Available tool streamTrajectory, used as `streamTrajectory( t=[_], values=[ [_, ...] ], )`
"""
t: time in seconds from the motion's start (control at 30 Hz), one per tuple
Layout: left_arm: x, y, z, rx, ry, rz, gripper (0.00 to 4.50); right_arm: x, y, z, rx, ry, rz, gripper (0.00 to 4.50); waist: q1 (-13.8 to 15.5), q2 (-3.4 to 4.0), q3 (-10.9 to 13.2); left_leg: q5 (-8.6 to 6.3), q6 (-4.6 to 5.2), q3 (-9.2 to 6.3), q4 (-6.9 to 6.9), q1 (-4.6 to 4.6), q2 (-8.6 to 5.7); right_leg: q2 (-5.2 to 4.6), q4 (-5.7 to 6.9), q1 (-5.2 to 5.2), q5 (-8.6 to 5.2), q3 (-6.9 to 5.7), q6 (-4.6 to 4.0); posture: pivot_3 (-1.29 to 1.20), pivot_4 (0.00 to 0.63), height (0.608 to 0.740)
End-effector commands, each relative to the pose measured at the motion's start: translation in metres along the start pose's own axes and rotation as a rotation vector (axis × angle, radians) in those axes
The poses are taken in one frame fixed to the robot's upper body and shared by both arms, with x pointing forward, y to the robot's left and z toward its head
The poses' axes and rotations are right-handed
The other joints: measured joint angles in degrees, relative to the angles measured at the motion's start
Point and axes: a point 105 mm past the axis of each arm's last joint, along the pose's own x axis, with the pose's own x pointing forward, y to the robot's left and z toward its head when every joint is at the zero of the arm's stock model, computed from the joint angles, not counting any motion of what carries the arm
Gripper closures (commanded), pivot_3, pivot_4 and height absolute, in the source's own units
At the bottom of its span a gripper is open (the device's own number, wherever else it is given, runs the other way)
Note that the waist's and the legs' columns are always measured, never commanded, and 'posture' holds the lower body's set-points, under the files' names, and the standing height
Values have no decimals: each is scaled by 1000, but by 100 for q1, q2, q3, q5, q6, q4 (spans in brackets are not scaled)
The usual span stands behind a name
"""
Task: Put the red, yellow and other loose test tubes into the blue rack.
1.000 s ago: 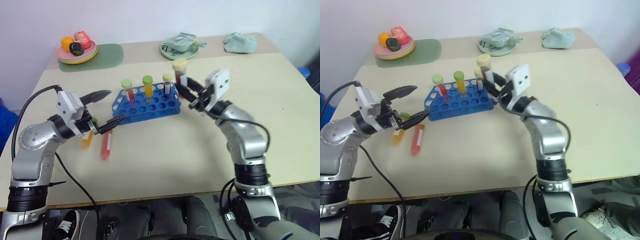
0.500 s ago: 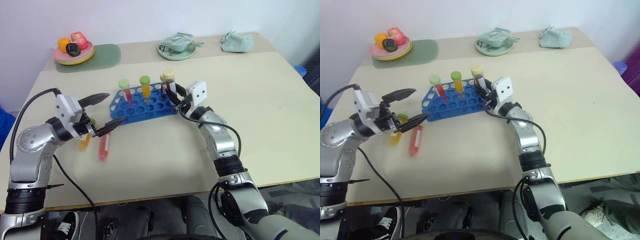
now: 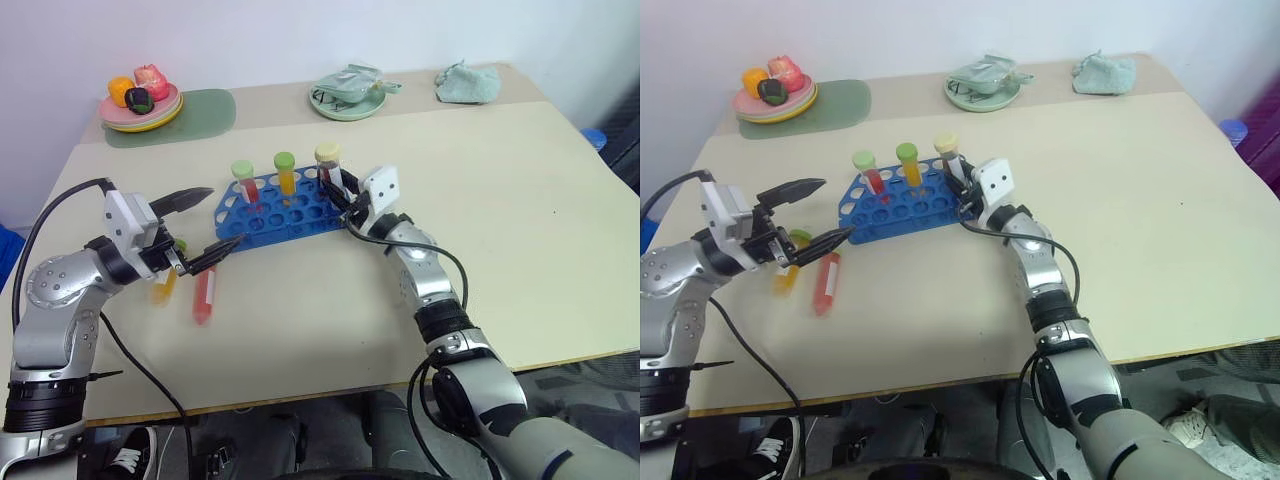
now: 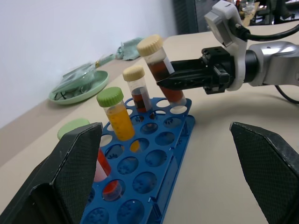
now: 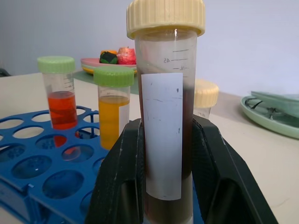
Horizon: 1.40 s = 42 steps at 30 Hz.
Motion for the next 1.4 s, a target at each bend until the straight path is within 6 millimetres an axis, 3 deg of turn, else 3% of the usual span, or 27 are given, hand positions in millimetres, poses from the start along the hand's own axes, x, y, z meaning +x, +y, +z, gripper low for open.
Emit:
streamTrajectory(
  t=[0.03, 0.43, 1.03, 1.37, 1.4],
  values=[
    [-1, 3, 15, 53, -27, 4, 0, 9, 2, 16, -5, -67, 5, 3705, 1, 0, 0, 0, 0, 0, 0, 0, 0, 0, 0, 0, 0, 0, 0, 0, 150, 740],
    [-2, 2, 17, 53, -21, 3, 0, 3, 18, 10, 1, -63, 32, 3705, -1, 0, 0, 0, -1, -1, 0, 0, 1, 2, 0, 0, 0, 1, 0, 0, 150, 740],
    [2, 2, 23, 56, -20, -9, 0, 0, -1, 2, 21, -33, -39, 3705, 7, 0, 0, -1, -1, -1, 1, 1, 1, 4, 0, 2, 0, 2, -1, 0, 150, 740],
    [2, 1, 24, 56, -14, -2, 0, 1, 9, -2, 111, -35, -18, 3705, 0, 1, 0, -1, -1, -1, 1, 1, 1, 4, 0, 2, 0, 3, -1, 0, 150, 740],
    [2, 1, 24, 56, -13, -1, 0, 1, 9, -3, 115, -35, -17, 3242, -2, 1, 0, -1, -1, -1, 1, 1, 1, 4, 0, 1, 0, 3, -1, 0, 150, 740]
  ],
)
